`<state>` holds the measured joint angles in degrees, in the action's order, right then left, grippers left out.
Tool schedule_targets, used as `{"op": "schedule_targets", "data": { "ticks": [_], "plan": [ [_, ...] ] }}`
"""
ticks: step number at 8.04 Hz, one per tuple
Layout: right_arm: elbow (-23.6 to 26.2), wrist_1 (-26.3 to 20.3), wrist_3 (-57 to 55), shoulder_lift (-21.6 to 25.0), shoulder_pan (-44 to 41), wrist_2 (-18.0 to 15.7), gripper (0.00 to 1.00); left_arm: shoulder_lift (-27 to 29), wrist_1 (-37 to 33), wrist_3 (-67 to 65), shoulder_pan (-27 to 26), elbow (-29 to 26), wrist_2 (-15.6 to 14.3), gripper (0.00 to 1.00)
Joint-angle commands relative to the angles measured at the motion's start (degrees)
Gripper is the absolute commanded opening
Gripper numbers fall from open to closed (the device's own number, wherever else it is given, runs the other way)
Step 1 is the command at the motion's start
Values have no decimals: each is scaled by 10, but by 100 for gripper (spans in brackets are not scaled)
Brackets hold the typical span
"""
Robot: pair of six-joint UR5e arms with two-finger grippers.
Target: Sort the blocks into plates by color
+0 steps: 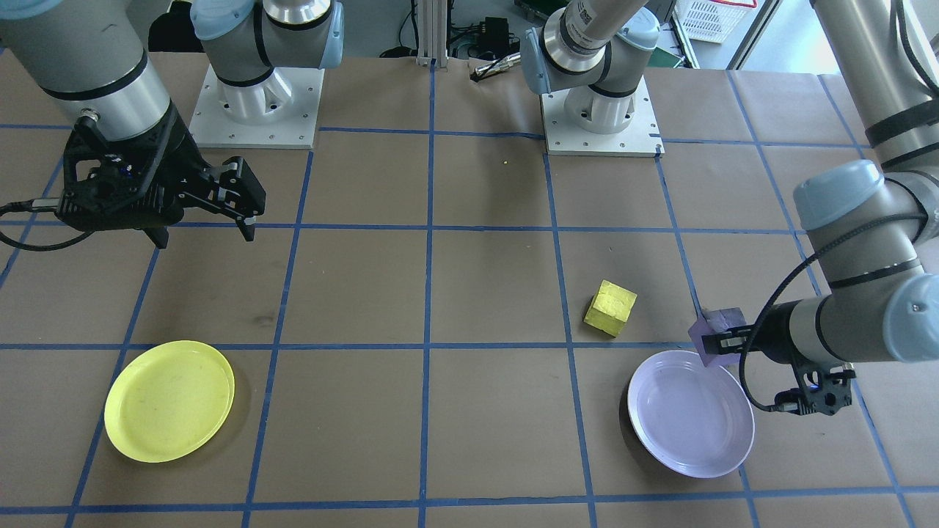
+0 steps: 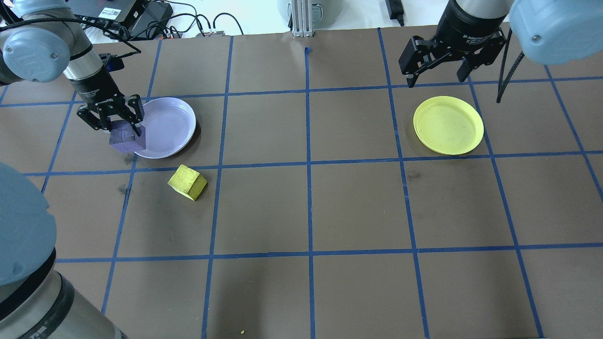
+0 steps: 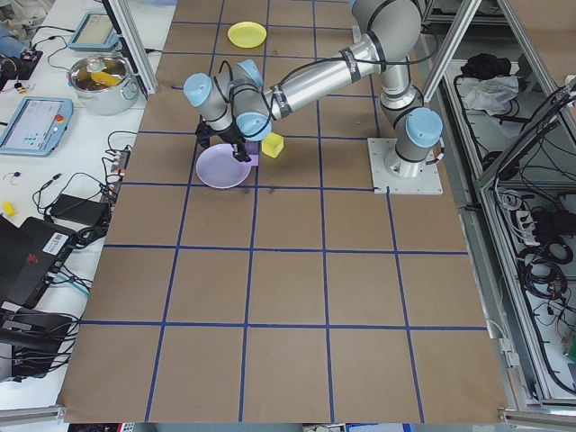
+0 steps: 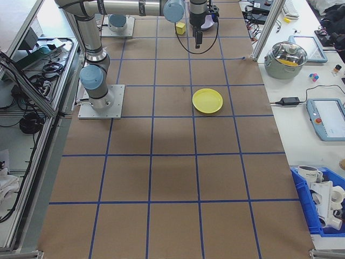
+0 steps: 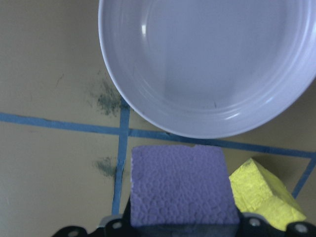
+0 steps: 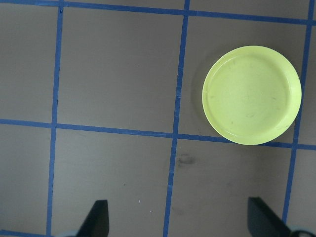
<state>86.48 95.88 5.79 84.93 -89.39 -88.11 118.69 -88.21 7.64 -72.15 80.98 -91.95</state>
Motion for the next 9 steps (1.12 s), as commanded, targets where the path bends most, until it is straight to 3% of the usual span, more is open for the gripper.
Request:
{"op": "schedule_targets", "data": {
  "ticks": [1, 3, 6, 7, 8, 9],
  "plan": [
    [0, 0, 2, 0, 0, -3, 100, 56, 14, -1, -4, -57, 3, 27],
    [0, 0, 2, 0, 0, -4, 100, 71, 39, 7, -16, -57, 2, 27],
    [1, -9, 1, 1, 0, -4, 100, 80, 73, 25, -25, -55, 4, 43],
    [1, -7, 3, 2, 0, -3, 100, 81, 108, 65, -25, -53, 9, 60],
    [1, -3, 2, 0, 0, -3, 100, 85, 129, 76, -26, -53, 12, 86],
    [0, -1, 2, -1, 0, 0, 100, 84, 129, 93, -26, -51, 29, 100]
  ]
}}
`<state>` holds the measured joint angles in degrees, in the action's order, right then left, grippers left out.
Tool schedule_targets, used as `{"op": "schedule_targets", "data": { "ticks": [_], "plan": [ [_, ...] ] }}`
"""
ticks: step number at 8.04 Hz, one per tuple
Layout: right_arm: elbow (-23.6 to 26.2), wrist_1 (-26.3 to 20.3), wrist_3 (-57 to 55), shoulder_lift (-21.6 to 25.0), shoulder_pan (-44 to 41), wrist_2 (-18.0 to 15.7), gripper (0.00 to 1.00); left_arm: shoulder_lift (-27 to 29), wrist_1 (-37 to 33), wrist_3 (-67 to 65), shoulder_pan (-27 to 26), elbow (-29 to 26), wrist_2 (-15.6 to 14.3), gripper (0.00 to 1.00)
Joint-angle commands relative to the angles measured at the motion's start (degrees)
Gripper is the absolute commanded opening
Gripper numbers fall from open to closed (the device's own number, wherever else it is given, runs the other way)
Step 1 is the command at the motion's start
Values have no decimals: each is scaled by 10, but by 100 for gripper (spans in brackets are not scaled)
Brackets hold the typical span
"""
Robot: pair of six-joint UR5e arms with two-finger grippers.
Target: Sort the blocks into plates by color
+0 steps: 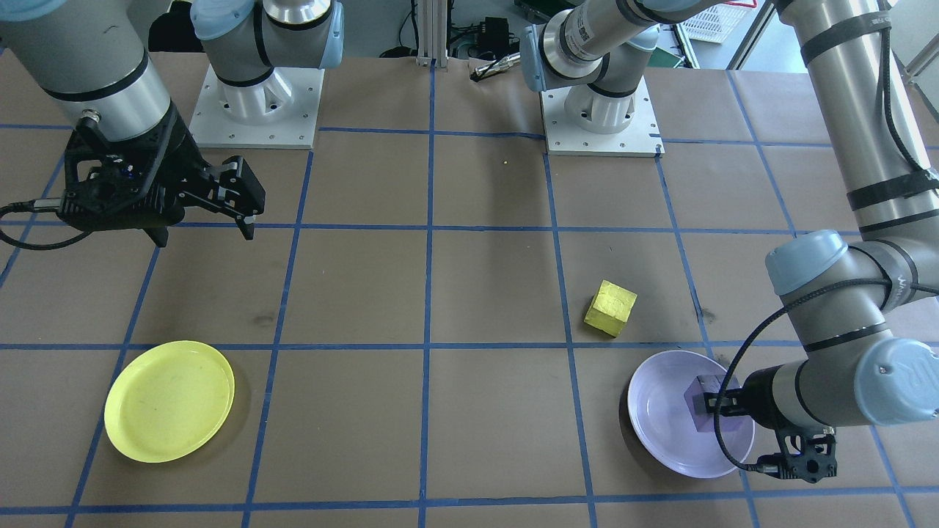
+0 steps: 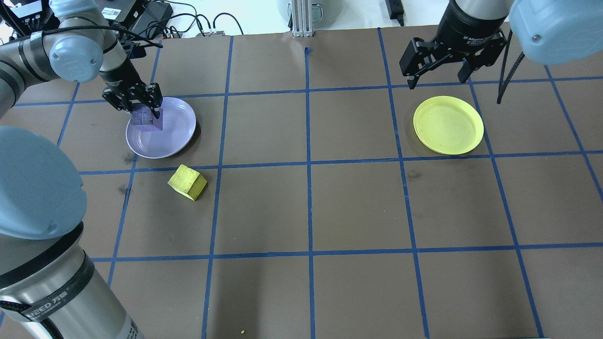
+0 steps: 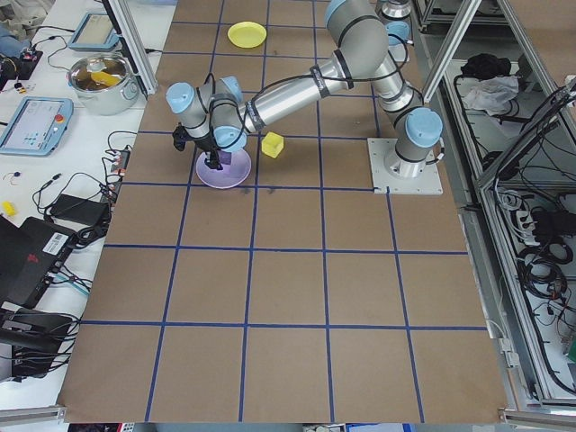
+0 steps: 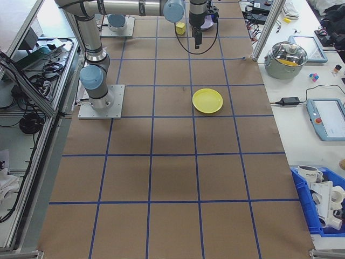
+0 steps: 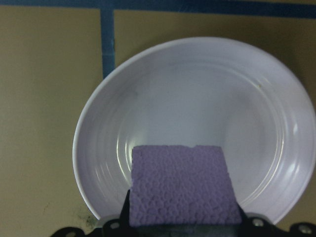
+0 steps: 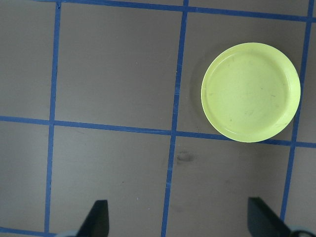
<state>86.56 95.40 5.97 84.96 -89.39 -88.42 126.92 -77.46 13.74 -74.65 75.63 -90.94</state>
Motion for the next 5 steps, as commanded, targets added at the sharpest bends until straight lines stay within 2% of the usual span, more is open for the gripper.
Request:
{"op": "schedule_targets", "data": {
  "ticks": [1, 4, 5],
  "plan": [
    [-1, 3, 0, -1, 0, 4, 100, -3, 22, 43, -1, 4, 19, 100],
    [-1, 3, 0, -3, 0, 3, 100, -11, 17, 51, -11, 7, 20, 100],
    [-1, 4, 0, -3, 0, 3, 100, -19, 21, 50, -32, 15, 19, 100]
  ]
}}
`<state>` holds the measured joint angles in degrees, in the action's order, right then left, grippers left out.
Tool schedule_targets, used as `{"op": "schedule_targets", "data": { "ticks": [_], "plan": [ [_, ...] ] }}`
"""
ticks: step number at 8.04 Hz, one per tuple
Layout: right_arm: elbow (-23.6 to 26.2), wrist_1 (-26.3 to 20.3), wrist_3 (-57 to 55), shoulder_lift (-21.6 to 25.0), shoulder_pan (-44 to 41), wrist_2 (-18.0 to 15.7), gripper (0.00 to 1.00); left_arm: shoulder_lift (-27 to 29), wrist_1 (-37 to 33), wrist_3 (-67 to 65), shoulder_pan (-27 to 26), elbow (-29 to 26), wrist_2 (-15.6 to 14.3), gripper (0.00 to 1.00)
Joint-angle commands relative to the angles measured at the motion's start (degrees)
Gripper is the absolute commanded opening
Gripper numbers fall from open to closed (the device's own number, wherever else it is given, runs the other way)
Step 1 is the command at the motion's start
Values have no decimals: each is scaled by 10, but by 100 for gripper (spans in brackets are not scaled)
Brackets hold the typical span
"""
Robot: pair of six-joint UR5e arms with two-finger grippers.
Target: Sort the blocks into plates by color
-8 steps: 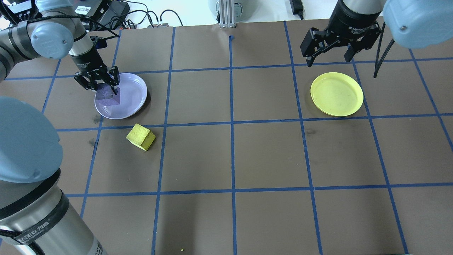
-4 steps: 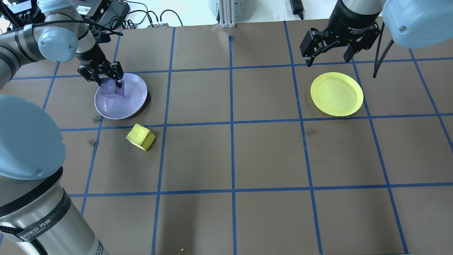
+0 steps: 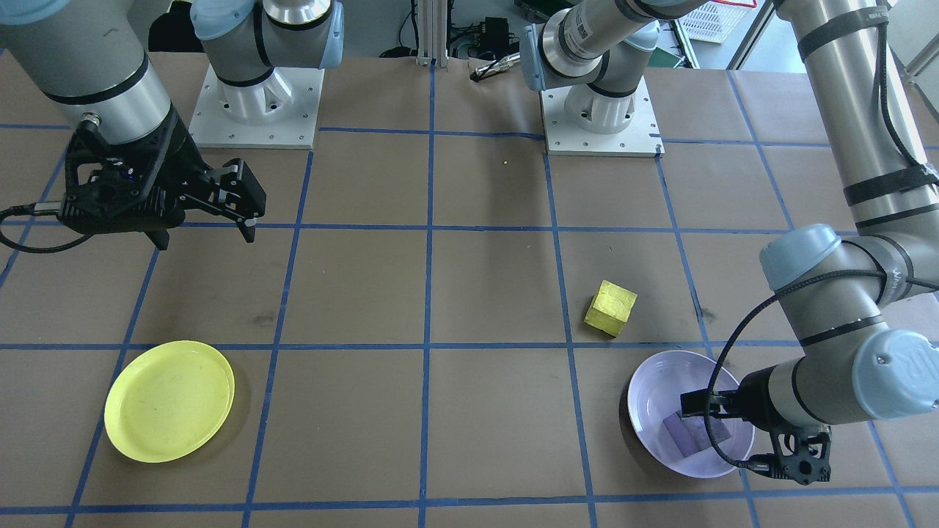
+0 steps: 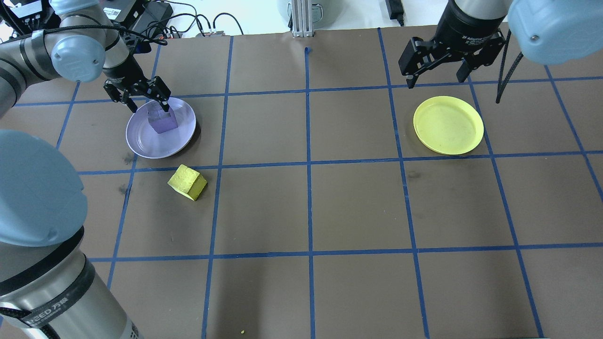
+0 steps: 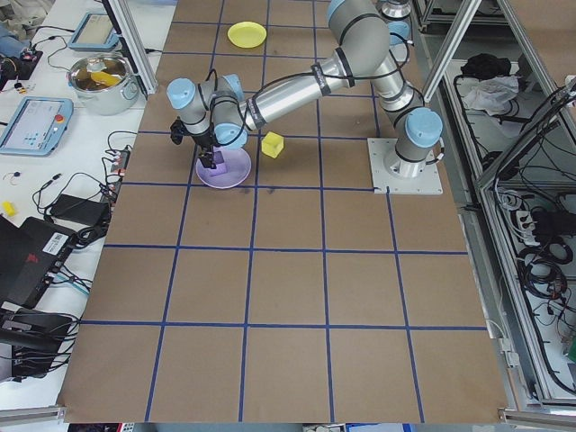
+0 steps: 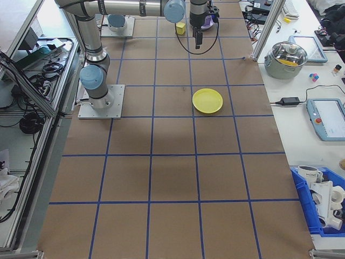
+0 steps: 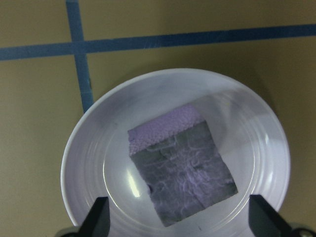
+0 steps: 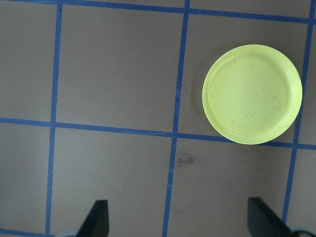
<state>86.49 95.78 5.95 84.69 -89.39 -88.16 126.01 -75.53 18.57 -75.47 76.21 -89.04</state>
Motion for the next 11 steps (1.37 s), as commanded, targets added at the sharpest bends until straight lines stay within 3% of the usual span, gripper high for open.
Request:
{"op": "schedule_targets", "data": {
  "ticks": [1, 3, 4, 6, 8, 11],
  "plan": [
    [0, 0, -1, -1, 0, 0, 100, -25, 15, -6, -46, 13, -3, 100],
    [0, -1, -2, 0, 0, 0, 100, -49, 59, 5, -74, 24, 6, 100],
    [0, -5, -1, -1, 0, -4, 100, -65, 50, 8, -81, 49, 34, 100],
    [0, -3, 0, 0, 0, -5, 100, -158, 79, 123, -80, 197, 33, 100],
    [0, -2, 0, 0, 0, -5, 100, -210, 144, 129, -80, 315, 32, 100],
    [0, -2, -1, 0, 0, -5, 100, -207, 154, 118, -73, 345, 9, 100]
  ]
}}
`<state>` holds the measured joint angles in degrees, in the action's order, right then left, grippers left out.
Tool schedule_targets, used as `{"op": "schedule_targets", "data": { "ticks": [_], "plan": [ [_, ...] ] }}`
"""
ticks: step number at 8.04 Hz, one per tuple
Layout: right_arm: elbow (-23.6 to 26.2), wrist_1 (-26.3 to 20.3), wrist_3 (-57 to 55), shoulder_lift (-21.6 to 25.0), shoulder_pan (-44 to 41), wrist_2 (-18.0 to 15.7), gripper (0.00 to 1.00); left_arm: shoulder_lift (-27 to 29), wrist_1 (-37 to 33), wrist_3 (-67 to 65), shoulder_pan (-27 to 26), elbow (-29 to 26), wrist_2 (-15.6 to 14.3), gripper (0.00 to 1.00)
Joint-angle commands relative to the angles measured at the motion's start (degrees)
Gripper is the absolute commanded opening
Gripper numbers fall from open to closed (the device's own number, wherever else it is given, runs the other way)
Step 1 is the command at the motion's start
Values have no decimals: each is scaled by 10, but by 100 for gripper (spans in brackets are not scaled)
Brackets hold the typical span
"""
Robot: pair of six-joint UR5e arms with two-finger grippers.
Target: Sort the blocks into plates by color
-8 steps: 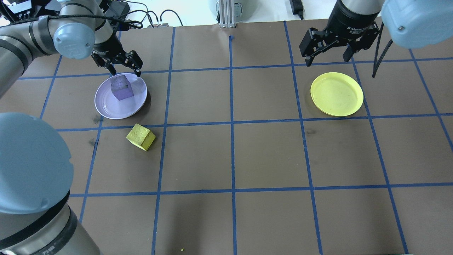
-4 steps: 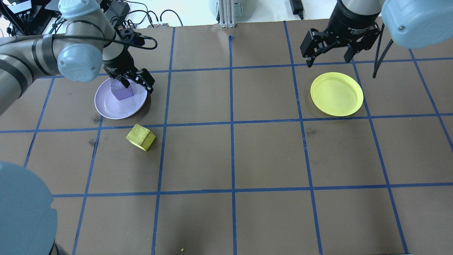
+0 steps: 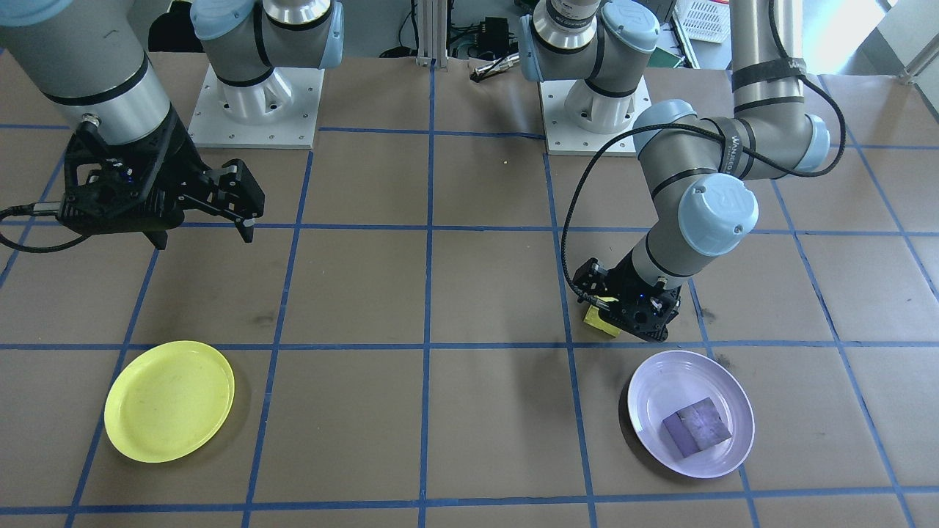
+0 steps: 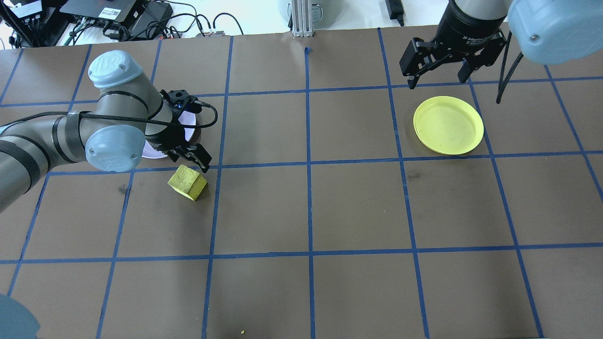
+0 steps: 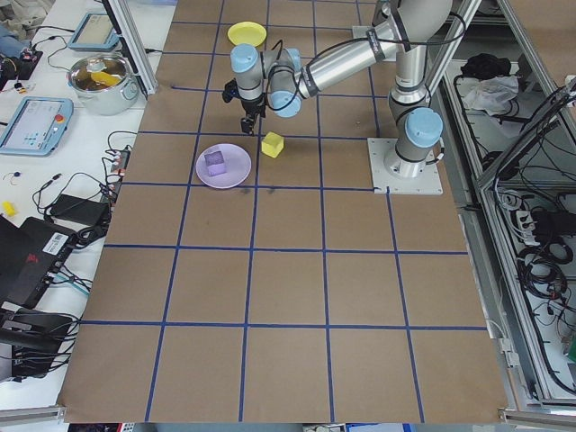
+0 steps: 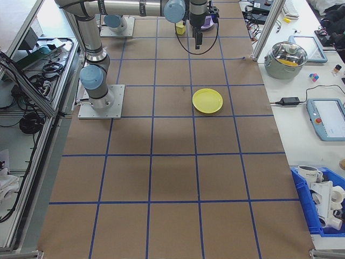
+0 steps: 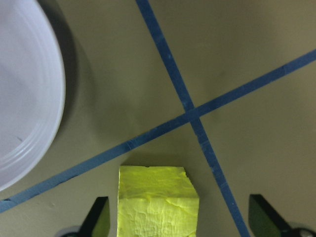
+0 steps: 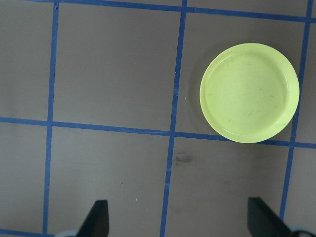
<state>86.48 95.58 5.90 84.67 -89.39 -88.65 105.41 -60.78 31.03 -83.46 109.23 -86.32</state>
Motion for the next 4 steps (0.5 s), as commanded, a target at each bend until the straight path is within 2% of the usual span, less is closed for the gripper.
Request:
{"op": "schedule_targets", "data": {
  "ticks": [1, 2, 4],
  "plan": [
    [0, 2, 0, 0, 0, 1, 100, -1, 7, -7, 7, 15, -23, 100],
    [0, 3, 1, 1, 0, 1, 100, 2, 7, -10, 7, 14, -41, 100],
    [0, 5, 0, 1, 0, 1, 100, 18, 7, -32, 2, 15, -41, 100]
  ]
}}
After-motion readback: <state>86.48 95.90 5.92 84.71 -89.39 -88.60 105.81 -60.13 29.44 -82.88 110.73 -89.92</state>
